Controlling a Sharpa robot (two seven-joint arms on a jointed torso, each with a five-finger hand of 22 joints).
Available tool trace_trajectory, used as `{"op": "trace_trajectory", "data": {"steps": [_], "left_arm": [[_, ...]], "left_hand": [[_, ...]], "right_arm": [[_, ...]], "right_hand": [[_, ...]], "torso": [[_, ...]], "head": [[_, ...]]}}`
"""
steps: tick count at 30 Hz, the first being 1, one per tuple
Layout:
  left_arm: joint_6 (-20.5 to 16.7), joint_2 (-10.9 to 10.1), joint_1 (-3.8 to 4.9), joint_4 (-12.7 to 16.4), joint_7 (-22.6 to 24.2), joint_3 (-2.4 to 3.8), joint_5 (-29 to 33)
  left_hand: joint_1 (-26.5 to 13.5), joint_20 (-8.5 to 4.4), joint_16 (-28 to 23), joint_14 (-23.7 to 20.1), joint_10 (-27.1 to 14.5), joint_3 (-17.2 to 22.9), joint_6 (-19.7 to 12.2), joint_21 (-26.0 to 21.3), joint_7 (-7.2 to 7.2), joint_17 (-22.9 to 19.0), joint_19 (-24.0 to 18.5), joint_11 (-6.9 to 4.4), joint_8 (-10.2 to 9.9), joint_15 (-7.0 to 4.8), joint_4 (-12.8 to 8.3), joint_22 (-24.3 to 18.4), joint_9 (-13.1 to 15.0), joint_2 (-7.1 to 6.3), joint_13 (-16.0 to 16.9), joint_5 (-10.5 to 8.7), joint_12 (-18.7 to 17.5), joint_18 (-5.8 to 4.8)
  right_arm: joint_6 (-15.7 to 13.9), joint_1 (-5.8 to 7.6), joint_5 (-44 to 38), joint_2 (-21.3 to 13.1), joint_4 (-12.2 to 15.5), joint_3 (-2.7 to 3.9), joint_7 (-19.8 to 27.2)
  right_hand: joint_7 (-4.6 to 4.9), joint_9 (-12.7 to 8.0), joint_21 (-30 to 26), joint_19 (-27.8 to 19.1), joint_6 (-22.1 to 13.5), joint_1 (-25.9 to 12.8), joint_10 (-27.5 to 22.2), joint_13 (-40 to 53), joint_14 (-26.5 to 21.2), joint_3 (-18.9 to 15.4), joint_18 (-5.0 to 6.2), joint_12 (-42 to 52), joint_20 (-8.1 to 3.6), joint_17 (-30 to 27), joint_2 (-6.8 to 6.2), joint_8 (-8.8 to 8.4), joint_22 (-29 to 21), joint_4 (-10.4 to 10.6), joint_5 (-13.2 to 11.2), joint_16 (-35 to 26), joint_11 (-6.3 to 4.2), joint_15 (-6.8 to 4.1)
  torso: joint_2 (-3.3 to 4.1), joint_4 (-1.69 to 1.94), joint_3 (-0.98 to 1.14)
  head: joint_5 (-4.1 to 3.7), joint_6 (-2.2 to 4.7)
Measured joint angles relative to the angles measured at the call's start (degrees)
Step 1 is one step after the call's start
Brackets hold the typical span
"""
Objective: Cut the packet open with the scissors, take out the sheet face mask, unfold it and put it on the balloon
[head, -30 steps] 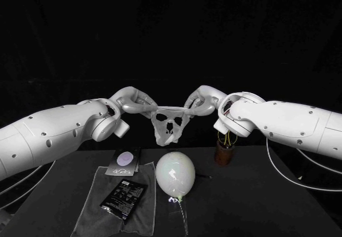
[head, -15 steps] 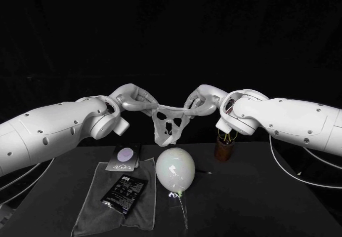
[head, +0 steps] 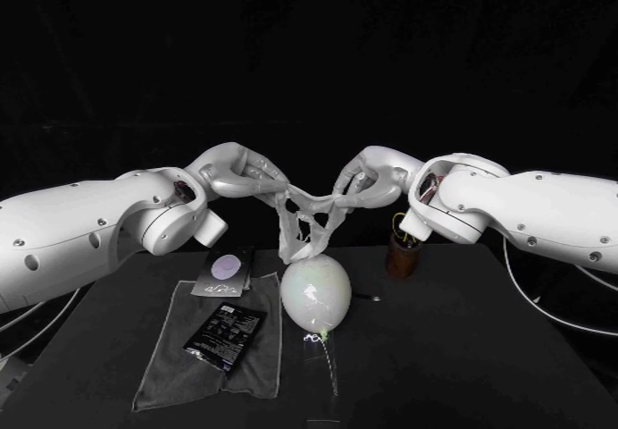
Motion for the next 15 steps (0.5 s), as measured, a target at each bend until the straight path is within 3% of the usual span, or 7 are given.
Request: {"op": "trace_trajectory", "data": {"steps": [5,15], "left_arm": [[0.0,-1.6,-0.01,2.7,-0.1,0.03,0.9],[0.0,-3.8,-0.33,7.1,-0.5,-0.26,1.4]], "left_hand": [[0.0,0.00,0.0,0.0,0.0,0.0,0.0,0.2,0.00,0.0,0.0,0.00,-0.1,0.00,0.0,0.1,0.0,0.00,0.0,0.00,0.0,0.00],[-0.2,0.00,0.0,0.0,0.0,0.2,0.0,0.4,0.00,0.1,0.0,0.00,-0.2,0.01,-0.2,0.2,0.0,-0.16,0.1,0.00,0.0,0.00]], "right_arm": [[0.0,0.01,0.0,-1.8,3.2,-0.02,0.1],[0.1,0.04,-0.1,-4.4,8.1,-0.57,-0.4]], "right_hand": [[0.00,0.0,0.0,0.0,0.0,0.0,-0.2,0.0,0.0,0.0,0.56,0.0,0.00,0.0,0.00,-0.02,0.0,0.0,0.1,0.0,-0.15,0.00],[0.09,0.0,0.0,0.0,-0.1,-0.2,-0.3,0.0,0.0,0.0,0.59,0.0,0.00,0.0,-0.16,-0.16,0.0,0.0,0.2,0.0,-0.06,0.00]], "torso": [[-0.46,0.08,0.10],[-1.59,0.15,0.26]], "head": [[-0.07,-0.40],[0.00,-1.10]]}}
